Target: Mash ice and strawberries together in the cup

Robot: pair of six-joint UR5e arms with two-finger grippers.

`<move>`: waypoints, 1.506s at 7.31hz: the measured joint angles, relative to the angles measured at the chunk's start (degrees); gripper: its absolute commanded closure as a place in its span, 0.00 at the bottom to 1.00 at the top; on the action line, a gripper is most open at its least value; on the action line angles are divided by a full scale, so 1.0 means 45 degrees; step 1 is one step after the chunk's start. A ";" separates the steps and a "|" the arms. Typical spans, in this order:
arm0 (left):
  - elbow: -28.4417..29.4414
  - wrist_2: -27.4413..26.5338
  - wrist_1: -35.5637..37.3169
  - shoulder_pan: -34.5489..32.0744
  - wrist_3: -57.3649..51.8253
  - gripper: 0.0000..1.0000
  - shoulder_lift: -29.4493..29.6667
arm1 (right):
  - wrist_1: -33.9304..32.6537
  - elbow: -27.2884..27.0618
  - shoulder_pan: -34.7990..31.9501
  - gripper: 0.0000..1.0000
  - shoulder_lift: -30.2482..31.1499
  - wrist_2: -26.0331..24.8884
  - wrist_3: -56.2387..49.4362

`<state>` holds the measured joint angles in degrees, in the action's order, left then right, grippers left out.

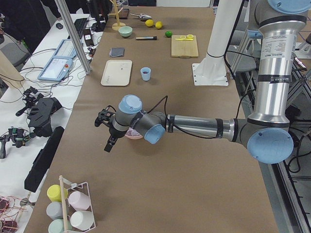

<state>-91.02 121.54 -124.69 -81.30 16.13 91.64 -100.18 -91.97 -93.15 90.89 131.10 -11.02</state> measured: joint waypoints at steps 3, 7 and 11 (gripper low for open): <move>0.0014 0.2300 0.0819 -0.1317 -0.0795 0.02 -0.0095 | 0.0389 0.0235 -0.0075 0.00 0.0617 -0.0028 0.0028; -0.0650 0.3137 0.3060 -0.3250 -0.3522 0.02 -0.0942 | 0.0866 0.0260 -0.0155 0.00 0.0993 -0.0068 0.0091; -0.0750 0.3080 0.3189 -0.3359 -0.3660 0.02 -0.1275 | 0.0907 0.0170 -0.0265 0.00 0.0995 -0.0054 0.0108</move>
<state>-94.40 135.40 -110.34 -96.41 -0.34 85.90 -96.10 -91.20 -94.34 95.36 130.86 -10.53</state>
